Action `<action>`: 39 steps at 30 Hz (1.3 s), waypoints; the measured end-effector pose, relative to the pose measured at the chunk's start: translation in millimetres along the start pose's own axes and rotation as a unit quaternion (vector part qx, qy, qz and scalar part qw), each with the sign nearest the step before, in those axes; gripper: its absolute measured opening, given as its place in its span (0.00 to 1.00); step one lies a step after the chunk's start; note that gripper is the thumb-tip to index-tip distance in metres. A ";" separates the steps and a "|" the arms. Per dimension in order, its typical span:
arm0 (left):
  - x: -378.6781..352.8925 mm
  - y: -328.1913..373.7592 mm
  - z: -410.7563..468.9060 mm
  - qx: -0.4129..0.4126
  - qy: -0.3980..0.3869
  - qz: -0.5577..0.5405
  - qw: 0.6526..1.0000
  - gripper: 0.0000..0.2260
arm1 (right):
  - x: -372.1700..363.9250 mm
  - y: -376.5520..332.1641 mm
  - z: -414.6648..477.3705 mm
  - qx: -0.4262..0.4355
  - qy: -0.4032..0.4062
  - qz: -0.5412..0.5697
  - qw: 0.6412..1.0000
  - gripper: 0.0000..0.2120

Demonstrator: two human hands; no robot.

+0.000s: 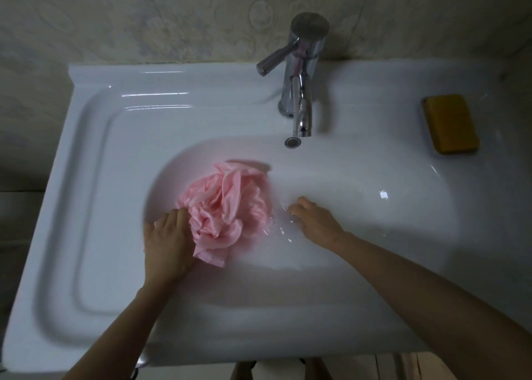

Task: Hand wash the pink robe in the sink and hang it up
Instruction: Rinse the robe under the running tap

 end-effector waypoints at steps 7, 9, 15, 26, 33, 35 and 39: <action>-10.2 -6.2 -0.7 0.020 -0.048 0.012 0.999 0.17 | 43.5 17.5 -36.3 -0.111 0.033 0.015 0.993 0.17; -10.5 -5.9 -0.4 0.026 -0.062 0.009 0.998 0.16 | 48.8 23.4 -59.8 -0.138 -0.005 0.004 0.990 0.18; -8.3 2.0 -4.4 0.019 -0.124 -0.030 0.992 0.21 | 69.6 28.6 -131.9 -0.208 -0.064 -0.044 0.975 0.19; 13.8 9.1 -34.8 -0.018 -0.112 -0.084 0.990 0.34 | 119.7 -7.2 -160.0 -0.173 0.186 -0.099 0.962 0.18; 13.3 8.2 -29.2 -0.014 -0.081 -0.095 0.992 0.32 | 136.2 -19.0 -160.8 -0.147 0.245 -0.138 0.948 0.17; 15.1 8.9 -28.6 -0.013 -0.073 -0.095 0.993 0.32 | 137.0 -19.0 -161.5 -0.148 0.249 -0.135 0.947 0.16; 20.2 10.1 -27.7 -0.010 -0.052 -0.104 0.993 0.31 | 142.5 -21.6 -159.8 -0.150 0.256 -0.128 0.946 0.13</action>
Point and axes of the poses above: each hand's wrist, its own z-axis towards the middle knuckle, its own x-axis out of the back of the hand, y = z × x, the point moved 10 cm from there along z, towards the middle knuckle, and after that the axes turned 13 degrees about y, right-handed, at the moved point
